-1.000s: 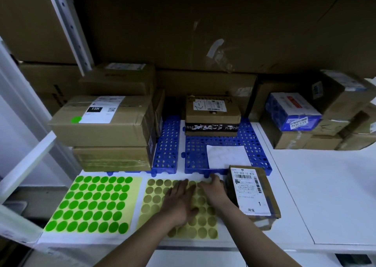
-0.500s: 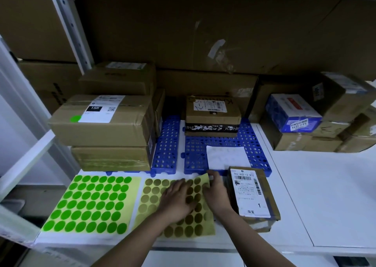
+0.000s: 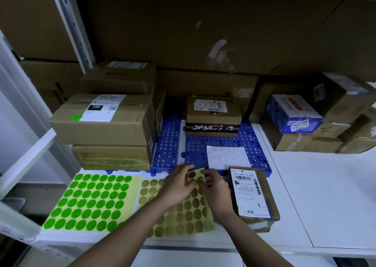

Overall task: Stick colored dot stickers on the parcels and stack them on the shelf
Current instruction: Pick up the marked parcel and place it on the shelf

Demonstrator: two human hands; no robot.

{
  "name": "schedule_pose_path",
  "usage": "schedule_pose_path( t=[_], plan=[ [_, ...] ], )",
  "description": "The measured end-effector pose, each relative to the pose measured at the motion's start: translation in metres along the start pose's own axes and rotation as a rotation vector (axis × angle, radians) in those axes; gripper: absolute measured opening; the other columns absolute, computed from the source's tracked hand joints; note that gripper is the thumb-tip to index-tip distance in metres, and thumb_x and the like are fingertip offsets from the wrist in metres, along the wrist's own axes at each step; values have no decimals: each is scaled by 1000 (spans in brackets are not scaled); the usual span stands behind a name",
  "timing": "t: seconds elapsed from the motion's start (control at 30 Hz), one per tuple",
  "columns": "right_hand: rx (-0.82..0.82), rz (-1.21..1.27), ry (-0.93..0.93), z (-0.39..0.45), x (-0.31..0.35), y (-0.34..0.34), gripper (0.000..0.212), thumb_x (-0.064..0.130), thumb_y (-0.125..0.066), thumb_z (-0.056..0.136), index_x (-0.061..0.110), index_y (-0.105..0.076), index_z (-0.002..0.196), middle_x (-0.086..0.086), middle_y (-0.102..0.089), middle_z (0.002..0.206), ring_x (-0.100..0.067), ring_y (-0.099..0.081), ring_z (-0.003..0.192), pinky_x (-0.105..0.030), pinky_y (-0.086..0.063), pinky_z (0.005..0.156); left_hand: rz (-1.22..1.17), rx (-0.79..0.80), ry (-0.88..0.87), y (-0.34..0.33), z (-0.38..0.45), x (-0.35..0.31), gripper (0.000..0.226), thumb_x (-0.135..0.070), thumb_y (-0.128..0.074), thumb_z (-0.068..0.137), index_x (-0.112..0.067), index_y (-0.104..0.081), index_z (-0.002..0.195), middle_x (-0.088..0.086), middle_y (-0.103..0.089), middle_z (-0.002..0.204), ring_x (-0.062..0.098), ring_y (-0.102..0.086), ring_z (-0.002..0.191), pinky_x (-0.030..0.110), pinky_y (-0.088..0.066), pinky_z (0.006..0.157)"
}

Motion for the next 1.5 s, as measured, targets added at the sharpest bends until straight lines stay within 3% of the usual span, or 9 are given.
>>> schedule_pose_path(
  t=[0.1, 0.23, 0.4, 0.6, 0.73, 1.07, 1.23, 1.37, 1.5],
  plan=[
    [-35, 61, 61, -1, 5, 2, 26, 18, -66, 88, 19, -60, 114, 6, -67, 85, -4, -60, 73, -9, -43, 58, -120, 11, 50, 11, 14, -5, 46, -28, -52, 95, -25, -41, 139, -4, -45, 139, 14, -45, 125, 32, -38, 105],
    [-62, 139, 128, -1, 10, 4, 24, 14, -68, 87, 18, -63, 110, 10, -68, 80, -4, -63, 72, -22, -48, 64, -323, 12, 116, 22, 31, -6, 23, -18, -53, 95, -21, -61, 116, 3, -63, 115, 13, -59, 102, 26, -49, 87],
    [-92, 174, 140, 5, 12, 6, 21, 11, -67, 86, 19, -66, 105, 14, -65, 83, 5, -60, 74, -15, -47, 66, -401, 43, 73, 31, 38, -13, 24, -8, -49, 96, -21, -69, 99, 2, -66, 109, 14, -61, 104, 17, -47, 80],
    [6, 273, 86, 13, 17, 13, 22, 12, -68, 85, 32, -68, 96, 3, -68, 76, -7, -62, 69, -20, -50, 66, -358, 88, 30, 35, 42, -21, 26, -5, -45, 97, -15, -67, 105, -1, -63, 114, 9, -56, 105, 15, -42, 86],
    [18, 281, 75, 15, 19, 20, 17, 13, -71, 84, 24, -70, 98, 7, -67, 75, 5, -61, 67, -7, -44, 62, -362, 92, 19, 37, 44, -21, 27, -3, -45, 96, -19, -66, 99, 1, -63, 113, 12, -57, 105, 19, -44, 88],
    [-15, 275, 103, 12, 21, 22, 16, 13, -72, 83, 28, -66, 81, 14, -67, 70, 7, -60, 64, -8, -40, 57, -328, 82, 17, 36, 46, -22, 25, -3, -45, 96, -15, -66, 103, 4, -64, 110, 16, -58, 100, 14, -44, 77],
    [-24, 264, 87, 15, 16, 19, 18, 15, -71, 84, 30, -63, 89, 14, -69, 69, 0, -63, 65, -14, -45, 59, -329, 81, 31, 38, 45, -21, 26, -2, -48, 92, -20, -66, 99, 21, -64, 105, 31, -60, 97, 33, -46, 81],
    [-30, 247, 86, 15, 14, 19, 16, 15, -70, 85, 25, -65, 96, 16, -69, 71, -3, -65, 71, -22, -50, 65, -353, 88, 26, 39, 42, -24, 26, 0, -49, 91, -15, -65, 105, 17, -65, 103, 27, -59, 92, 29, -45, 77],
    [-49, 222, 98, 15, 15, 19, 12, 16, -70, 85, 22, -67, 96, 18, -67, 73, 3, -64, 72, -14, -47, 62, -364, 89, 25, 39, 42, -25, 25, -2, -48, 93, -16, -65, 106, -5, -61, 89, 11, -57, 83, 19, -43, 72]
  ],
)
Point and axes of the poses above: each hand's wrist, its own z-axis towards the middle knuckle, its own y-axis out of the back of the hand, x = y × z, the point moved 1 cm from there along z, towards the middle knuckle
